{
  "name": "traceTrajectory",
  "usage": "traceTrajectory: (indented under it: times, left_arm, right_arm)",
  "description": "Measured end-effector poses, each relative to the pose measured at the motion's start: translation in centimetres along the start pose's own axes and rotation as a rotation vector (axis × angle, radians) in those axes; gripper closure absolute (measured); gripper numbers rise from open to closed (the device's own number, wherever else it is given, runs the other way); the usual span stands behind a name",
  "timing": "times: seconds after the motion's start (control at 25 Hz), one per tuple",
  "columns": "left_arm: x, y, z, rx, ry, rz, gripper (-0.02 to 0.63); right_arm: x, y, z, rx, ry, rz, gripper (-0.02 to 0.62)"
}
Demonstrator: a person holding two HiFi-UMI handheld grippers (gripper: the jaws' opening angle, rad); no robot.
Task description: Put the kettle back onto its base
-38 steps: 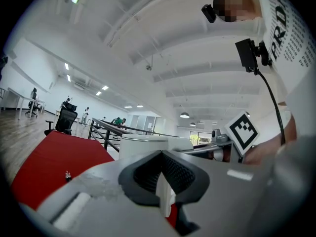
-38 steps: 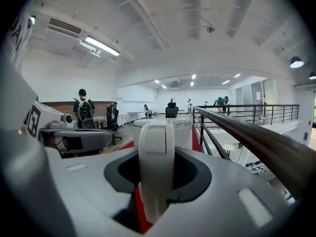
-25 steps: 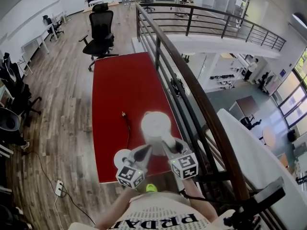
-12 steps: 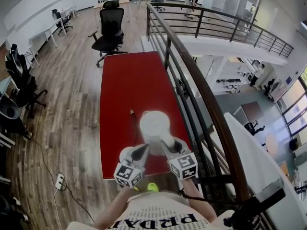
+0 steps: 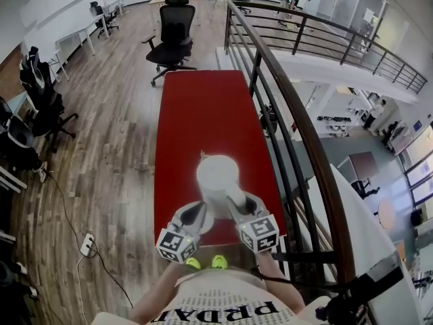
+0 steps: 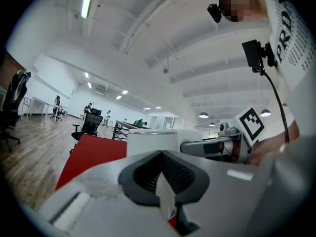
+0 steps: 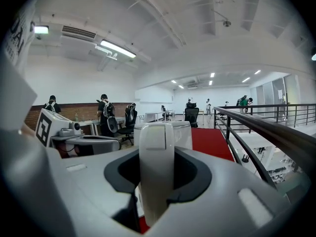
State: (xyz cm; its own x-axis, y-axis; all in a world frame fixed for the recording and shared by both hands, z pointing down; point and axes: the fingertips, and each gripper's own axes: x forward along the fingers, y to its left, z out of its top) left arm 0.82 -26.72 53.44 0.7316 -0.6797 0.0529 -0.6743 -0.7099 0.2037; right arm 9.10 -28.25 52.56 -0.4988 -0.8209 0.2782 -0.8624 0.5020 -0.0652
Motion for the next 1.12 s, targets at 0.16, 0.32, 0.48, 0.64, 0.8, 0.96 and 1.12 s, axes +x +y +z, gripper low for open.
traceTrajectory:
  times: [0.16,0.32,0.48,0.64,0.8,0.96,1.12]
  left_arm:
    - [-1.3,1.8,0.0,-0.003,0.002,0.036,0.615]
    - [-2.9,3.1,0.2,-0.010,0.001,0.067,0.615]
    - [-4.0,4.1,0.0,-0.011,0.009,0.099,0.615]
    - [-4.8,4.9,-0.2,-0.014,0.021,0.122,0.615]
    - [-5.4,5.6,-0.3,-0.009,0.034,0.141,0.615]
    - [-6.1,6.0,-0.9,-0.020,0.050,0.162,0.615]
    - [-6.1,6.4,-1.8,-0.020,0.053,0.174,0.615]
  right_arm:
    - [1.4,1.8,0.2,-0.008,0.003,0.037,0.468]
    - [2.5,3.9,0.4,-0.009,0.004,0.073,0.468]
    - [3.5,5.3,0.4,-0.006,0.007,0.109,0.468]
    - [4.4,6.4,0.1,-0.002,0.012,0.141,0.468]
    - [5.1,7.3,-0.2,0.003,0.013,0.167,0.468]
    - [5.8,8.1,-0.8,0.009,0.030,0.195,0.468]
    - [6.2,8.4,-1.6,0.008,0.029,0.212,0.468]
